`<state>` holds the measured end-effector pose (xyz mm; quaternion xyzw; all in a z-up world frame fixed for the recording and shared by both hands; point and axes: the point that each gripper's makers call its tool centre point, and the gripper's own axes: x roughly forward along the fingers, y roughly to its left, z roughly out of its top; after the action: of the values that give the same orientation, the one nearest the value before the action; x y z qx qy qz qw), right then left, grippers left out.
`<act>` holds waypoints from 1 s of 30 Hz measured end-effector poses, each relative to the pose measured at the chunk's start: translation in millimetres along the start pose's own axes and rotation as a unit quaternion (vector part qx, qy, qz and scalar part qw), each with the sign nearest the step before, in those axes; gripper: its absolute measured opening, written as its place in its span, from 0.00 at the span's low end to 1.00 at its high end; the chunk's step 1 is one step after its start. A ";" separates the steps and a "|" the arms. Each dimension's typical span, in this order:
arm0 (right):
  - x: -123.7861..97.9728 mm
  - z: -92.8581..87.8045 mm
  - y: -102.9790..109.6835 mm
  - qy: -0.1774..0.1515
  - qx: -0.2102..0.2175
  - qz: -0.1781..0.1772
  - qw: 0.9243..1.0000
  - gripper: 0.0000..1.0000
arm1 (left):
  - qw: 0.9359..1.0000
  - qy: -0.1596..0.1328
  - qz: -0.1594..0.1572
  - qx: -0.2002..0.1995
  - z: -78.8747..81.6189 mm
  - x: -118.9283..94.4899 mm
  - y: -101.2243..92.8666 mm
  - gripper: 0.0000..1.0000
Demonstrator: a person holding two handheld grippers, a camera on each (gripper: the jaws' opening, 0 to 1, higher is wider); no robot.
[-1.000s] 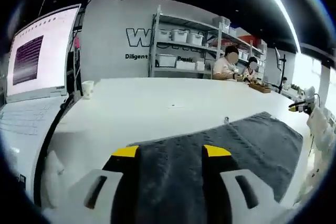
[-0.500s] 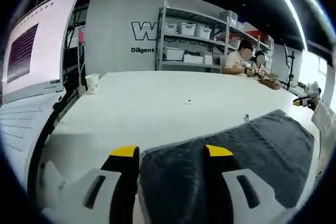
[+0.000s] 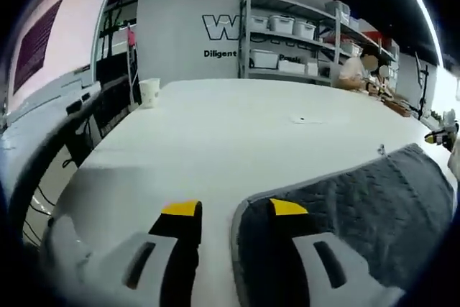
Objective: Open the folded towel by lifting each exposed corner and separating the folded layers until the towel lies flat within the target outline without major curled edges
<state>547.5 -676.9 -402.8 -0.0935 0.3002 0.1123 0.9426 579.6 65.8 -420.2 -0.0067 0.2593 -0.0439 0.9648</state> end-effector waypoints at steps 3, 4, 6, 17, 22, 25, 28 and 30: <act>6.9 -2.9 -1.0 -0.002 0.004 0.005 1.000 0.11 | 1.000 -0.003 -0.008 0.000 -0.3 6.7 -2.4 0.31; 7.9 -3.0 -1.2 -0.002 0.005 0.006 1.000 0.11 | 1.000 -0.004 -0.008 0.001 -0.4 7.5 -2.5 0.29; 12.9 -3.2 -0.4 -0.003 0.006 0.013 1.000 0.11 | 1.000 -0.002 -0.008 0.002 -1.7 10.3 -1.9 0.26; 32.8 -6.9 0.8 0.011 0.008 0.031 0.999 0.08 | 1.000 0.000 -0.030 -0.001 -8.7 16.1 -3.1 0.18; 40.0 -18.1 -2.2 0.024 0.012 0.026 0.999 0.07 | 0.999 -0.002 -0.038 0.032 -9.4 17.9 -9.1 0.12; 41.8 -19.9 0.2 0.016 0.025 0.032 0.999 0.04 | 0.998 -0.007 -0.047 0.039 -9.7 18.7 -14.3 0.05; 41.0 -19.6 1.4 0.013 0.026 0.041 0.999 0.00 | 0.998 -0.012 -0.042 0.047 -8.9 20.1 -15.2 0.05; 40.1 -19.3 2.4 0.013 0.012 0.037 0.999 0.00 | 0.997 -0.013 -0.040 0.061 -8.6 20.0 -15.2 0.04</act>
<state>568.2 -673.0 -442.0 -0.0727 0.3172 0.1418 0.9349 591.3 49.0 -437.1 0.0411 0.2435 -0.0982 0.9640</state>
